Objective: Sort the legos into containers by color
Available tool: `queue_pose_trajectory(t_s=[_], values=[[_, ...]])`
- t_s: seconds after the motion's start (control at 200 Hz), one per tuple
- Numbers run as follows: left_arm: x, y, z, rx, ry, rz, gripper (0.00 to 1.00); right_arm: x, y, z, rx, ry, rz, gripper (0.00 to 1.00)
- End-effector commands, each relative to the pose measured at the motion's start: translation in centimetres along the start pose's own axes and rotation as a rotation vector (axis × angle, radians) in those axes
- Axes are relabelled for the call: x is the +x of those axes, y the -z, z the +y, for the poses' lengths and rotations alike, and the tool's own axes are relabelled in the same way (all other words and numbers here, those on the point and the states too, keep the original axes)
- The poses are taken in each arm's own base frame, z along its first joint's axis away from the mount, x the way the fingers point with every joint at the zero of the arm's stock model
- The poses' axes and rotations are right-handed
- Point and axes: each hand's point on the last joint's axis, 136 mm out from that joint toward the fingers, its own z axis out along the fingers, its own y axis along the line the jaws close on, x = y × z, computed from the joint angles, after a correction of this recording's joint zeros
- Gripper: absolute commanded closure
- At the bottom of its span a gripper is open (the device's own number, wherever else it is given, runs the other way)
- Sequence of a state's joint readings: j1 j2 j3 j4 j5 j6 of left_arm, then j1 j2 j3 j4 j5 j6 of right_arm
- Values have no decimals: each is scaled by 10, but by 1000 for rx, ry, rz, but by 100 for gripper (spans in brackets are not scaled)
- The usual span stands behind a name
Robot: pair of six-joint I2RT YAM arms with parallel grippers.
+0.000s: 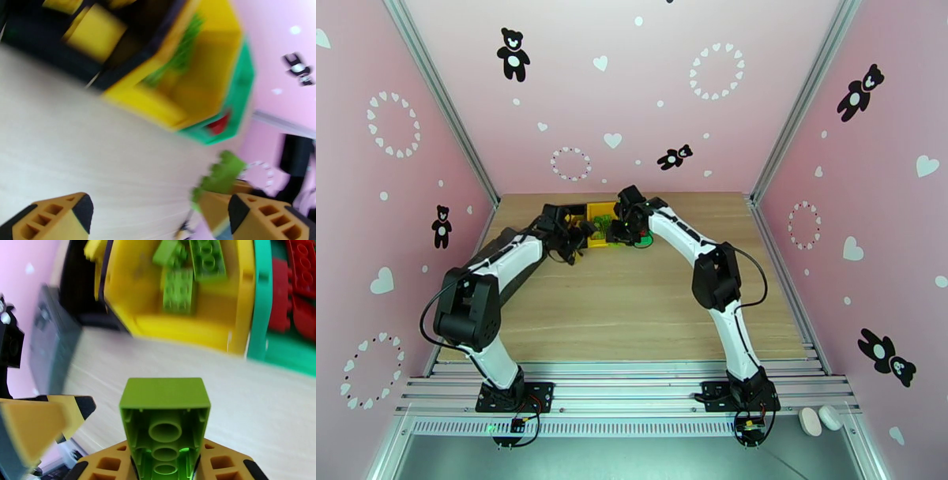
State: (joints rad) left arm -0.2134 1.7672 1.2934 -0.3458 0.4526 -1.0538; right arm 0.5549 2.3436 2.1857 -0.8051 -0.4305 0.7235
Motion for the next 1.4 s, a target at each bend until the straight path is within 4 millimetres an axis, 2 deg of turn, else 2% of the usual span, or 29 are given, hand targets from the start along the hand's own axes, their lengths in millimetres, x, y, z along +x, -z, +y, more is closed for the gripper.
queue_pose_trajectory(t_s=[0.0, 0.055, 0.16, 0.28, 0.385, 0.501, 0.651, 0.801, 0.911, 1.011, 1.101, 1.211, 1.306, 1.396], values=[[-15, -2, -26, 105, 48, 25, 4, -36, -7, 16, -160, -83, -51, 60], [-21, 0, -31, 117, 53, 16, 4, -54, -8, 24, -213, -97, -80, 54], [-27, 3, -38, 120, 45, 9, 4, -75, -8, 35, -269, -105, -111, 42], [-28, 8, -38, 108, 28, 0, 4, -85, -2, 41, -298, -106, -137, 35], [-24, 16, -34, 89, -7, -11, 4, -79, 8, 46, -282, -61, -131, 33], [-19, 27, -22, 22, -79, -27, 4, -67, 29, 45, -211, 20, -133, 30], [-12, 55, -4, -100, -215, -69, 3, -43, 60, 23, -59, 100, -137, 24], [-7, 90, 8, -189, -346, -141, 2, -13, 100, -15, 124, 159, -161, 18], [-7, 124, 12, -220, -425, -248, 2, 6, 131, -44, 247, 184, -189, 17], [-11, 161, 14, -247, -487, -394, 3, 20, 166, -66, 360, 204, -242, 17], [-14, 193, 12, -241, -542, -530, 2, 29, 205, -86, 494, 204, -330, 17], [-21, 226, 12, -237, -560, -702, 2, 36, 251, -98, 603, 212, -468, 17], [-28, 258, 18, -292, -554, -845, 2, 40, 283, -97, 622, 231, -579, 15], [-37, 296, 25, -400, -549, -981, 2, 45, 315, -105, 697, 206, -671, 7]])
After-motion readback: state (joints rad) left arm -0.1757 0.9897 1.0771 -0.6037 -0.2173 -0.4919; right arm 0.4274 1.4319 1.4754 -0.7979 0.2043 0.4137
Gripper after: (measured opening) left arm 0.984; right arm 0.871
